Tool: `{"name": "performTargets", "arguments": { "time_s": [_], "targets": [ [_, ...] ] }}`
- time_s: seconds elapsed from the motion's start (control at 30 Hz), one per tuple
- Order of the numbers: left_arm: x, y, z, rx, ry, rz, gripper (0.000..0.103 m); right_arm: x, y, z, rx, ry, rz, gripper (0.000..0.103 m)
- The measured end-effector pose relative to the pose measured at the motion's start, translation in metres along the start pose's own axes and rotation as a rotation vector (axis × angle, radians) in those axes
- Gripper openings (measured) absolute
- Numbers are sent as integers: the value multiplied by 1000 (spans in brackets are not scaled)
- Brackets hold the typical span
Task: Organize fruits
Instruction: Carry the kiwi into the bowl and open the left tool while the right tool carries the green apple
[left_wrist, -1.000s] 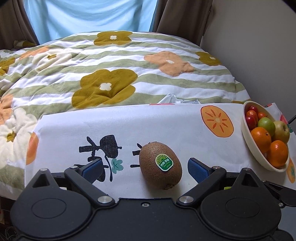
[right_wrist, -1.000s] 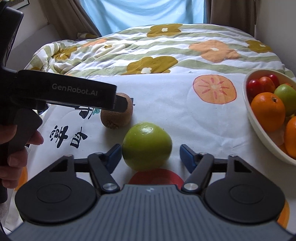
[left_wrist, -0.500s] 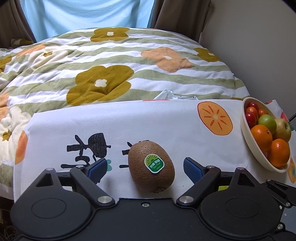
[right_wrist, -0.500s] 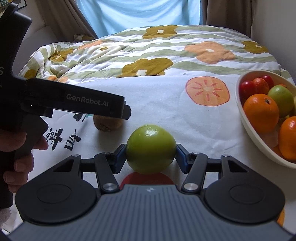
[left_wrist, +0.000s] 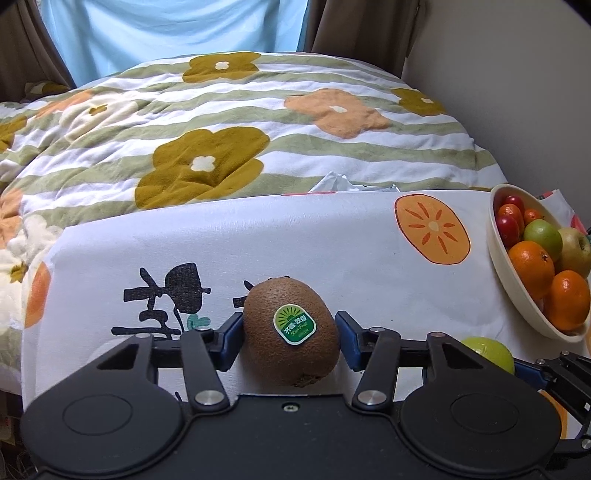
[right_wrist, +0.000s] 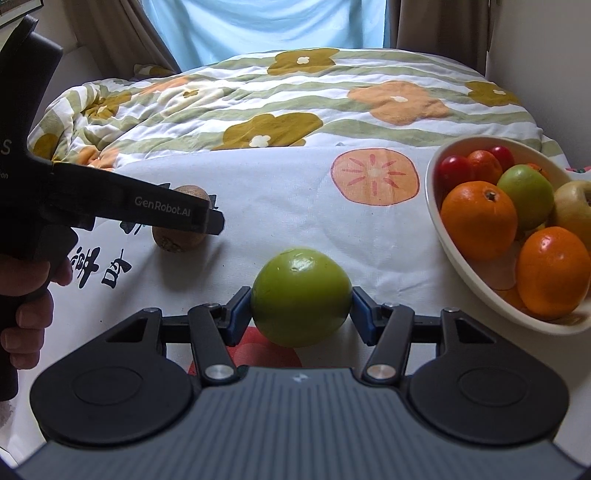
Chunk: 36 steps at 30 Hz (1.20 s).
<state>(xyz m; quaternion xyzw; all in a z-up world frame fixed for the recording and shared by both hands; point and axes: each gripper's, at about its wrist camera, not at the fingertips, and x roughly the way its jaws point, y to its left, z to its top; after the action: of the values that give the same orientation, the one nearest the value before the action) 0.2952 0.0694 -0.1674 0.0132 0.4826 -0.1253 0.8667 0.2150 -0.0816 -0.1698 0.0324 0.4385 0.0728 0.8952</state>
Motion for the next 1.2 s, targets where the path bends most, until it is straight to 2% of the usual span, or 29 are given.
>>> {"name": "performTargets", "arguments": {
  "time_s": [0.47, 0.8, 1.03, 1.2],
  "targets": [
    [-8, -3, -6, 11, -9, 10, 54, -6, 2, 3, -2, -11, 7, 71],
    [-38, -15, -8, 6, -59, 8, 54, -30, -6, 8, 7, -40, 10, 71],
    [-75, -46, -8, -3, -101, 17, 54, -69, -29, 19, 7, -92, 20, 71],
    [-101, -77, -8, -17, -136, 34, 54, -96, -60, 26, -12, -113, 51, 71]
  ]
}}
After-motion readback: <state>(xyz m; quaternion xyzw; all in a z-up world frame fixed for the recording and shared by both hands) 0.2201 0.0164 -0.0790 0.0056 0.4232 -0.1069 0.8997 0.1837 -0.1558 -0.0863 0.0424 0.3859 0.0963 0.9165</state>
